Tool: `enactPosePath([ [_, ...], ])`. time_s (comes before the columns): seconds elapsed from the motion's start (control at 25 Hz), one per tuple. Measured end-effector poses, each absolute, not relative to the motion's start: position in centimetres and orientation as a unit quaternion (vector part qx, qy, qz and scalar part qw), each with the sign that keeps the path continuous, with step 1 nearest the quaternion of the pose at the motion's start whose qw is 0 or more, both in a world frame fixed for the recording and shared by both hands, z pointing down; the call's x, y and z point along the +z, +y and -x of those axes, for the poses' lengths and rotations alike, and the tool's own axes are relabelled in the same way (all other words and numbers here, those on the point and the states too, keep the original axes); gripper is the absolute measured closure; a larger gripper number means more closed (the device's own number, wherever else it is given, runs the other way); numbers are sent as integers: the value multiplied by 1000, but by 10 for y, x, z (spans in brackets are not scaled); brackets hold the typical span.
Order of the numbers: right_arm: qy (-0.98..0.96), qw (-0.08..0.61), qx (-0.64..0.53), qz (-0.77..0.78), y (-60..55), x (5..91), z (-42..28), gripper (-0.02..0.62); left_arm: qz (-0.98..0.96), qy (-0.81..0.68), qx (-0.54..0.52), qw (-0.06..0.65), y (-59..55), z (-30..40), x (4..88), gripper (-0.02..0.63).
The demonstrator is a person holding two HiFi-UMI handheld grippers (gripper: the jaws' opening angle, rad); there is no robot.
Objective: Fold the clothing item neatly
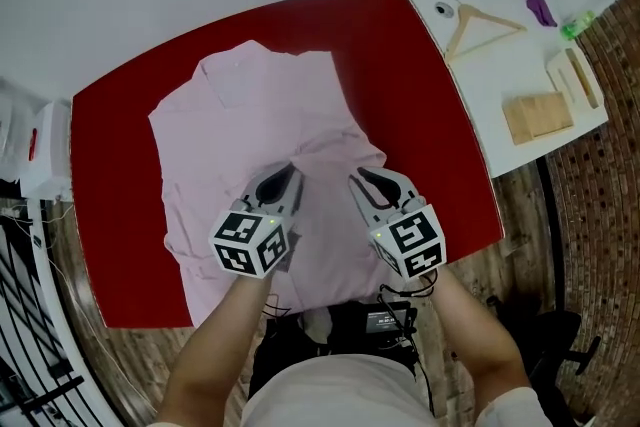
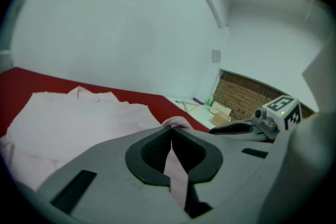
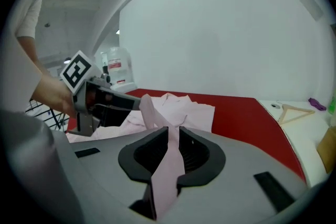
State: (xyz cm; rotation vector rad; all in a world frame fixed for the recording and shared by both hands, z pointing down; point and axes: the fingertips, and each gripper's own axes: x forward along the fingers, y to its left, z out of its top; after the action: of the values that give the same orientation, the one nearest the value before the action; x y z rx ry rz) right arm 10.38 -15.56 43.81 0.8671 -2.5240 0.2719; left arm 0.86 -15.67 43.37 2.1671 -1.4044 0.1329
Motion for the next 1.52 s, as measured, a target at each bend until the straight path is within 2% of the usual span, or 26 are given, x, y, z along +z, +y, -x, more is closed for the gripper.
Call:
enactPosePath([
  [0.2,-894,307,77,-316,-175,488,-92,551,-767,-522,7,375,-146,16,468,595],
  [0.36,-869,368,70,-324,-193,523,-93,551,-713,-502,-83,483,-138,31,495,595],
  [0.48,-851,411,62,-321,-198,547,-99,551,-672,-493,-133,537,-131,40,513,595],
  [0.68,-839,441,53,-316,-200,563,-100,552,-640,-496,-156,565,-123,56,529,595],
  [0.84,-839,435,75,-318,-203,566,-102,552,-620,-514,-162,569,-120,75,535,595],
  [1.0,-840,433,89,-315,-203,567,-103,552,-656,-527,-99,531,-116,77,530,595],
  [1.2,-842,427,85,-318,-203,566,-102,552,-751,-533,110,374,-115,51,515,590],
  [1.28,-843,425,82,-319,-203,566,-102,552,-772,-520,174,323,-115,38,514,515],
  [1.36,-844,424,81,-319,-203,566,-101,552,-783,-504,230,281,-113,26,518,476],
  [1.52,-845,422,80,-318,-203,565,-102,552,-791,-478,305,229,-111,3,531,451],
])
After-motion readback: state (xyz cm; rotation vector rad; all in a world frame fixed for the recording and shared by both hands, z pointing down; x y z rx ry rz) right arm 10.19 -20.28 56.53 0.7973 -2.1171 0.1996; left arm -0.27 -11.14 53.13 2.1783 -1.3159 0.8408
